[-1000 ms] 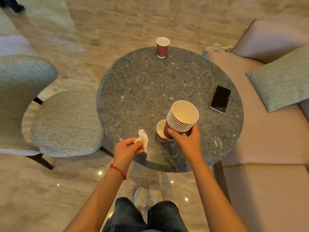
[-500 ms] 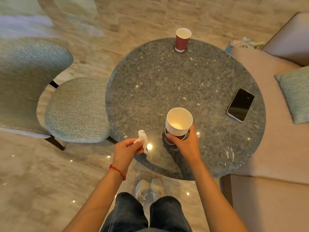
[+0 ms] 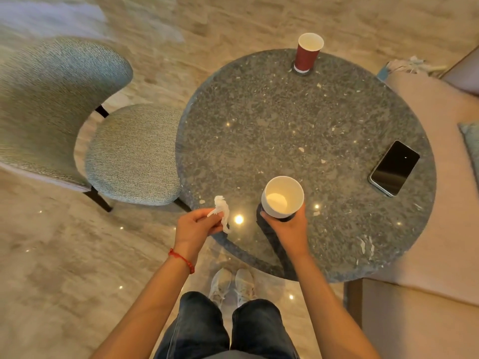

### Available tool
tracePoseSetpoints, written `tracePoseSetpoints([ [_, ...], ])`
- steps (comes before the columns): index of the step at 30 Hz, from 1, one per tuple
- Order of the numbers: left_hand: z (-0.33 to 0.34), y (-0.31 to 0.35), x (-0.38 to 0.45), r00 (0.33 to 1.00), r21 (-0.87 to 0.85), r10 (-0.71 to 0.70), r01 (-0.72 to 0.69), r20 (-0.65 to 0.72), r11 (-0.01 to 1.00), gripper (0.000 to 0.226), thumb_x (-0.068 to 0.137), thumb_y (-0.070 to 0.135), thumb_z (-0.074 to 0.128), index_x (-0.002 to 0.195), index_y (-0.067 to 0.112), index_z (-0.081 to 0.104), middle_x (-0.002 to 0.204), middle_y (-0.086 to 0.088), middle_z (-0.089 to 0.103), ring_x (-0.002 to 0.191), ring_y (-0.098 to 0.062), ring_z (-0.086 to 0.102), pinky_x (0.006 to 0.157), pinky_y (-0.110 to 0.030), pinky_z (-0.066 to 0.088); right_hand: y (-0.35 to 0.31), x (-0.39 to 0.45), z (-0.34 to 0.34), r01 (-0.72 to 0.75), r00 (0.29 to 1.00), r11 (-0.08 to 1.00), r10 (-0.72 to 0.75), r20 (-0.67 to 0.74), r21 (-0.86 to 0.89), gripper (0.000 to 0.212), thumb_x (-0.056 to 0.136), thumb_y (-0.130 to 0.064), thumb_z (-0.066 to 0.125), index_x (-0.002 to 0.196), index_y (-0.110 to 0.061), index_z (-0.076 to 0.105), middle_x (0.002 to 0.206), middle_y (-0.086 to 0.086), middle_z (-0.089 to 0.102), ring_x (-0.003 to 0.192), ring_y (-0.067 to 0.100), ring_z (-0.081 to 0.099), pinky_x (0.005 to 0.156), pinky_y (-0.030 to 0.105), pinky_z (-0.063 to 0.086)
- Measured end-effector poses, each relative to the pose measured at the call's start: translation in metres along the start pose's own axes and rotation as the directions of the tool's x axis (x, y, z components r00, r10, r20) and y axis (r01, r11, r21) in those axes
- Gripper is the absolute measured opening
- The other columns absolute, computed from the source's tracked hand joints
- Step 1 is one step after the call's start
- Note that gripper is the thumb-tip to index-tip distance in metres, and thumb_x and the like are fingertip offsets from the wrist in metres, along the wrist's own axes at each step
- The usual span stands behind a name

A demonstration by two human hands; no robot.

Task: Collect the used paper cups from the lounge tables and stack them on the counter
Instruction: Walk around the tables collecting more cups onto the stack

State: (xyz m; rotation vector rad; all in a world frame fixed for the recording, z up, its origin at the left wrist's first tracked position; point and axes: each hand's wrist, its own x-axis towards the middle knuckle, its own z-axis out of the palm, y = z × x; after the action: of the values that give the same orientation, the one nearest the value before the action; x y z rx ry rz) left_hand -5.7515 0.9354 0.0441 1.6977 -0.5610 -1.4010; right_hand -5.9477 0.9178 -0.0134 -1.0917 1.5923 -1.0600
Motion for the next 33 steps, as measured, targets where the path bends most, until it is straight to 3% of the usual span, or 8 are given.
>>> tracePoseSetpoints([
  [4, -0.004, -0.004, -0.004, 1.000, -0.041, 0.009, -0.010, -0.030, 0.999, 0.010, 0.081, 0.002, 0.065, 0.077, 0.010, 0.070, 0.056, 0.005, 0.070, 0.055, -0.005, 0.066, 0.054, -0.014, 0.053, -0.005, -0.001, 0.001, 0.042, 0.998, 0.999, -0.042, 0.040, -0.016, 0.078, 0.064, -0.019, 0.086, 0.112, -0.058, 0.039, 0.116, -0.026, 0.051, 0.107, -0.015, 0.048, 0.080, 0.002, 0.042],
  [10, -0.020, -0.008, -0.015, 0.990, -0.128, 0.012, -0.030, -0.142, 0.991, 0.014, 0.080, 0.002, 0.066, 0.074, 0.014, 0.069, 0.057, 0.005, 0.070, 0.055, -0.005, 0.066, 0.053, -0.014, 0.052, -0.015, -0.007, 0.016, 0.057, 0.976, 0.998, -0.053, 0.213, -0.011, 0.076, 0.063, -0.013, 0.086, 0.113, -0.049, 0.040, 0.115, -0.025, 0.049, 0.102, -0.020, 0.048, 0.078, 0.001, 0.042],
  [15, -0.052, -0.012, -0.031, 0.968, -0.207, 0.015, -0.069, -0.251, 0.976, 0.015, 0.081, 0.004, 0.066, 0.074, 0.016, 0.070, 0.059, 0.006, 0.071, 0.058, -0.006, 0.067, 0.055, -0.014, 0.053, -0.031, -0.019, 0.051, 0.083, 0.905, 0.996, -0.072, 0.418, -0.009, 0.074, 0.062, -0.015, 0.086, 0.111, -0.048, 0.042, 0.112, -0.028, 0.051, 0.100, -0.022, 0.049, 0.073, 0.000, 0.043],
  [20, -0.102, -0.025, -0.050, 0.921, -0.304, -0.028, -0.100, -0.389, 0.947, 0.005, 0.081, 0.007, 0.066, 0.082, 0.009, 0.071, 0.061, 0.002, 0.071, 0.059, -0.007, 0.067, 0.058, -0.017, 0.055, -0.049, -0.042, 0.102, 0.146, 0.804, 0.989, -0.106, 0.586, -0.022, 0.074, 0.057, -0.031, 0.086, 0.108, -0.064, 0.044, 0.108, -0.039, 0.056, 0.103, -0.015, 0.053, 0.074, 0.004, 0.045],
  [24, -0.153, -0.039, -0.064, 0.866, -0.364, -0.056, -0.149, -0.497, 0.919, 0.006, 0.082, 0.009, 0.066, 0.083, 0.007, 0.071, 0.056, 0.004, 0.068, 0.057, -0.005, 0.065, 0.060, -0.017, 0.055, -0.062, -0.066, 0.154, 0.212, 0.701, 0.976, -0.113, 0.704, -0.054, 0.073, 0.052, -0.045, 0.084, 0.108, -0.066, 0.042, 0.110, -0.038, 0.055, 0.104, -0.013, 0.052, 0.078, 0.003, 0.043],
  [29, -0.231, -0.057, -0.080, 0.794, -0.473, -0.121, -0.225, -0.596, 0.852, 0.009, 0.082, 0.007, 0.065, 0.076, 0.010, 0.071, 0.063, 0.000, 0.072, 0.061, -0.008, 0.068, 0.057, -0.016, 0.054, -0.065, -0.107, 0.236, 0.258, 0.561, 0.964, -0.098, 0.822, -0.061, 0.076, 0.052, -0.039, 0.087, 0.115, -0.043, 0.045, 0.108, -0.027, 0.059, 0.103, -0.012, 0.053, 0.079, 0.007, 0.042],
  [31, -0.270, -0.062, -0.089, 0.763, -0.497, -0.146, -0.252, -0.630, 0.831, 0.011, 0.082, 0.008, 0.066, 0.073, 0.011, 0.072, 0.066, -0.004, 0.073, 0.064, -0.012, 0.069, 0.059, -0.018, 0.056, -0.070, -0.129, 0.273, 0.273, 0.507, 0.960, -0.082, 0.858, -0.070, 0.073, 0.056, -0.030, 0.089, 0.113, -0.043, 0.045, 0.110, -0.026, 0.057, 0.104, -0.013, 0.051, 0.082, 0.009, 0.041],
  [33, -0.311, -0.066, -0.097, 0.731, -0.509, -0.158, -0.287, -0.664, 0.812, 0.016, 0.082, 0.008, 0.066, 0.068, 0.013, 0.073, 0.064, -0.004, 0.072, 0.063, -0.012, 0.069, 0.060, -0.020, 0.057, -0.076, -0.152, 0.312, 0.299, 0.444, 0.953, -0.085, 0.892, -0.058, 0.071, 0.057, -0.025, 0.089, 0.110, -0.044, 0.046, 0.108, -0.027, 0.056, 0.102, -0.017, 0.050, 0.079, 0.003, 0.040],
])
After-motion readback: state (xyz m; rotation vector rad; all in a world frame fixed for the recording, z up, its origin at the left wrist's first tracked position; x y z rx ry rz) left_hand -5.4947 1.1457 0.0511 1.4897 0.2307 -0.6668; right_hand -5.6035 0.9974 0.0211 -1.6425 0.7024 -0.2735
